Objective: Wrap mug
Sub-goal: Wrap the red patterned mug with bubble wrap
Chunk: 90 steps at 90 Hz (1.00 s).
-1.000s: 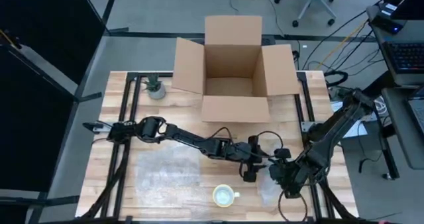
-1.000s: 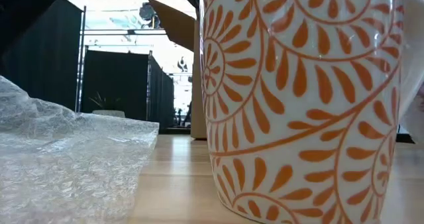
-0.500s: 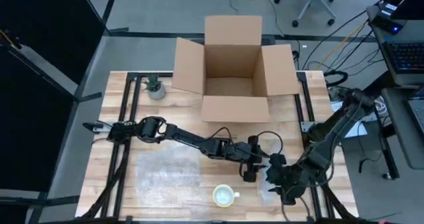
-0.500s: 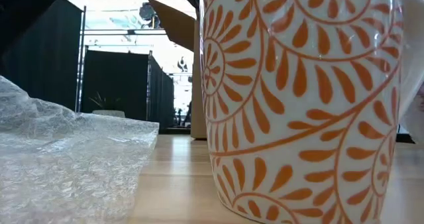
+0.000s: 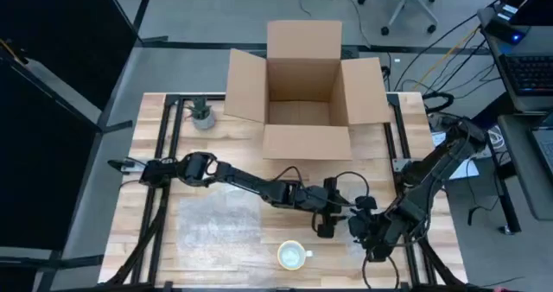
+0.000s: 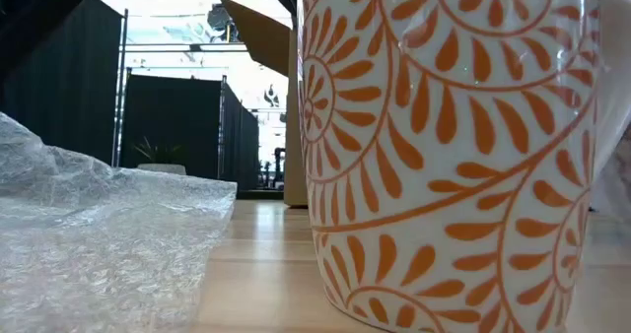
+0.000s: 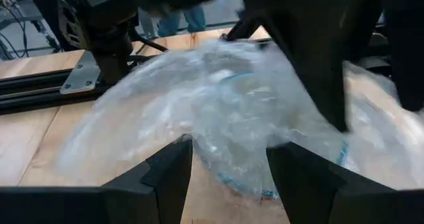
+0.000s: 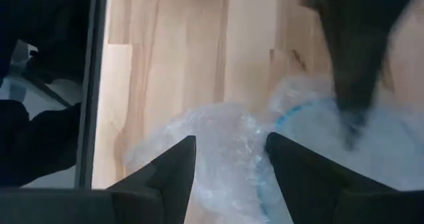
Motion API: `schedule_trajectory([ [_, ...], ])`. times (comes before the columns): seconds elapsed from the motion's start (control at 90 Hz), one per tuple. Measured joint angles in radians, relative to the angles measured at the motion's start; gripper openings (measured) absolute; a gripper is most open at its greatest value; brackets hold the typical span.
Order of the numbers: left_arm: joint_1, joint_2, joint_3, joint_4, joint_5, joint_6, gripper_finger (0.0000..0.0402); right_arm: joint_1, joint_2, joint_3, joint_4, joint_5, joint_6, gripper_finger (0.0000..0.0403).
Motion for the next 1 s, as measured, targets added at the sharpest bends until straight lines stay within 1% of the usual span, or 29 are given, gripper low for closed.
schedule_trajectory([
  [0.233, 0.000, 0.001, 0.000, 0.008, 0.000, 0.000, 0.0187, 0.000, 0.028, -0.006, -0.016, 0.032, -0.041, 0.0180],
  [0.4, 0.000, 0.001, 0.000, 0.010, 0.003, 0.000, 0.0187, 0.000, 0.070, -0.055, -0.011, 0.035, -0.002, 0.0180],
  [0.5, 0.001, 0.002, 0.000, 0.016, 0.003, -0.001, 0.0187, 0.002, 0.101, -0.084, 0.029, 0.036, 0.007, 0.0180],
  [0.656, 0.001, 0.002, 0.001, 0.019, 0.002, -0.001, 0.0187, 0.001, 0.141, -0.123, 0.091, 0.038, -0.039, 0.0180],
  [0.844, 0.001, 0.002, 0.001, 0.019, 0.002, -0.001, 0.0187, -0.006, 0.137, -0.108, 0.070, 0.027, -0.063, 0.0180],
  [1.0, 0.000, 0.002, 0.000, 0.015, 0.002, 0.000, 0.0187, -0.014, 0.098, -0.050, 0.014, 0.019, -0.082, 0.0180],
])
